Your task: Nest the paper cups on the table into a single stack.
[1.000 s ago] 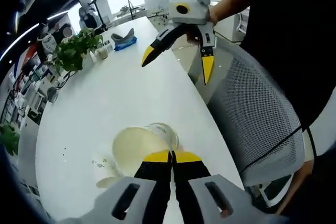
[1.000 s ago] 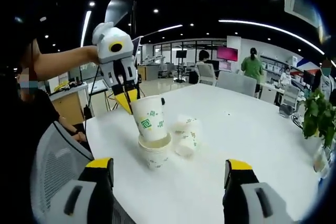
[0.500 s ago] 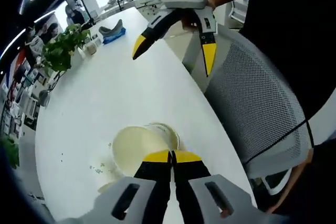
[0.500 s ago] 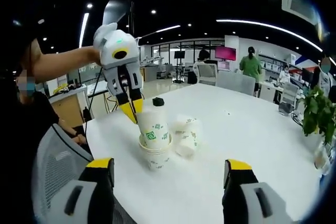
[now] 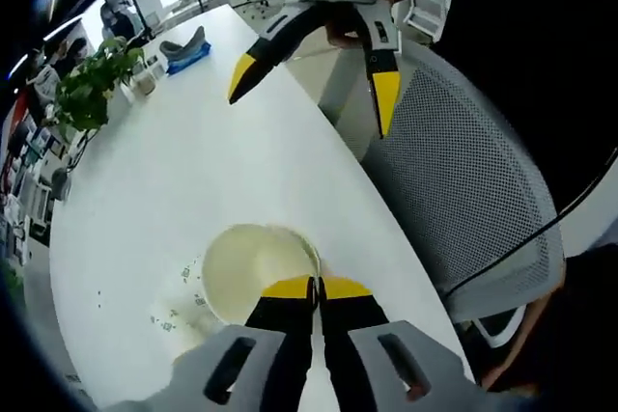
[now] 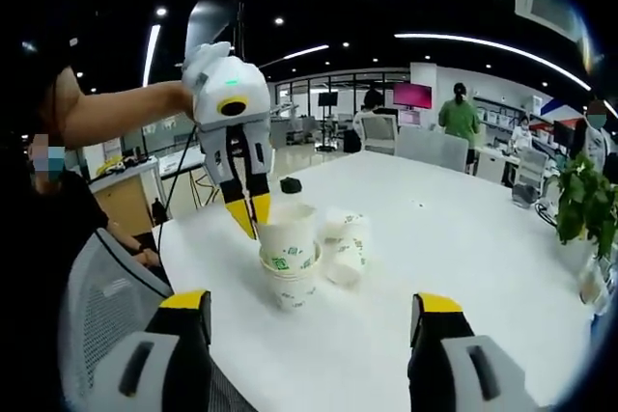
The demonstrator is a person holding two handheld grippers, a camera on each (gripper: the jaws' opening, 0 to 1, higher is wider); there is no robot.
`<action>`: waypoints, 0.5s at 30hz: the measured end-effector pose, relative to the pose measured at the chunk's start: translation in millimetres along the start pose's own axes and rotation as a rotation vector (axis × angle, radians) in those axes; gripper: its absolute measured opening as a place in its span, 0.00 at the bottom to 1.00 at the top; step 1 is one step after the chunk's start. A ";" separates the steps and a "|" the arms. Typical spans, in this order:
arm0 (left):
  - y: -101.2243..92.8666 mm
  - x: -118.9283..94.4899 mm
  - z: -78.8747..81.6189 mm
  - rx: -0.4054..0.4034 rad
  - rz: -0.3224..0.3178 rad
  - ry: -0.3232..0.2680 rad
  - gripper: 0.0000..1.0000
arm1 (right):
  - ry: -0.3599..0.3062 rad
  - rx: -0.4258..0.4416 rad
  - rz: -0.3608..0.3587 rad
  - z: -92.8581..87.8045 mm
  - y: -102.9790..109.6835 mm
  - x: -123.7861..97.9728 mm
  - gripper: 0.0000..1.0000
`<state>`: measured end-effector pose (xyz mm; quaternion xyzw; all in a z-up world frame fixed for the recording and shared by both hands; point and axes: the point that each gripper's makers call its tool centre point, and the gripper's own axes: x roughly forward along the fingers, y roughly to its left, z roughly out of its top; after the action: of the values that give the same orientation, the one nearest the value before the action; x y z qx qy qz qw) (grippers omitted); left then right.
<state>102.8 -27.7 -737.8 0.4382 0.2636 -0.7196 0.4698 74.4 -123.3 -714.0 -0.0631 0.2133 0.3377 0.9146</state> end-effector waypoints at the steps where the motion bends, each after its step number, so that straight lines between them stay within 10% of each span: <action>1: 0.7 2.5 -0.2 -0.001 -0.013 0.000 0.00 | -0.001 0.002 -0.001 -0.3 -0.5 0.3 0.86; 15: -4.6 20.0 -0.3 0.004 -0.101 0.024 0.00 | 0.003 0.016 -0.019 -3.1 -1.6 -0.7 0.85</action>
<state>95.3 -34.4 -755.6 0.4340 0.2895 -0.7376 0.4287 73.9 -125.7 -716.5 -0.0584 0.2166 0.3271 0.9180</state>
